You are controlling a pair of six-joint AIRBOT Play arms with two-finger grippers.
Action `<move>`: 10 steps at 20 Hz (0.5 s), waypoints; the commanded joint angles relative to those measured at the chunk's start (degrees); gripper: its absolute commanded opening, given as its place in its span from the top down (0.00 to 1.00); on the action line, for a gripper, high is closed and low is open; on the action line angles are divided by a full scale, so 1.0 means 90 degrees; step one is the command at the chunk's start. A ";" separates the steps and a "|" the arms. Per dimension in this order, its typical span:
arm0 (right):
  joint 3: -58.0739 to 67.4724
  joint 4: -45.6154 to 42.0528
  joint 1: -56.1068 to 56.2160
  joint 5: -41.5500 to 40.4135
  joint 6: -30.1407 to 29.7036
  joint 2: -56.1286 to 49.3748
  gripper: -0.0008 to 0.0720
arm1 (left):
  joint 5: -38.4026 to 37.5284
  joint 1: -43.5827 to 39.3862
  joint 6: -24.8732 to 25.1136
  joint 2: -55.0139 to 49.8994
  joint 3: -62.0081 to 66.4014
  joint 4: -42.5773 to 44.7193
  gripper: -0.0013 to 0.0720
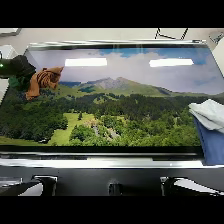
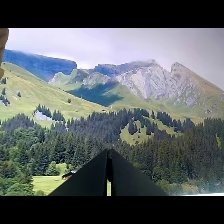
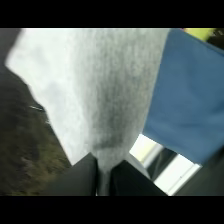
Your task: Fold the clothes and pants, and hang the long-sleeved shirts on hangers.
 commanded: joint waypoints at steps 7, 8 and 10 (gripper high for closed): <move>-0.3167 -0.1967 -0.0027 -0.1192 0.0012 0.0469 0.60 | -0.0015 0.0002 0.0046 -0.0005 0.0000 -0.0002 0.95; -0.3133 -0.1984 -0.0027 -0.1236 -0.0029 0.0486 0.14 | -0.0012 0.0002 0.0046 -0.0005 0.0000 -0.0002 0.95; -0.2749 -0.1790 -0.0024 -0.1292 -0.0270 0.0571 0.05 | 0.0007 0.0002 0.0046 0.0000 0.0007 -0.0097 0.95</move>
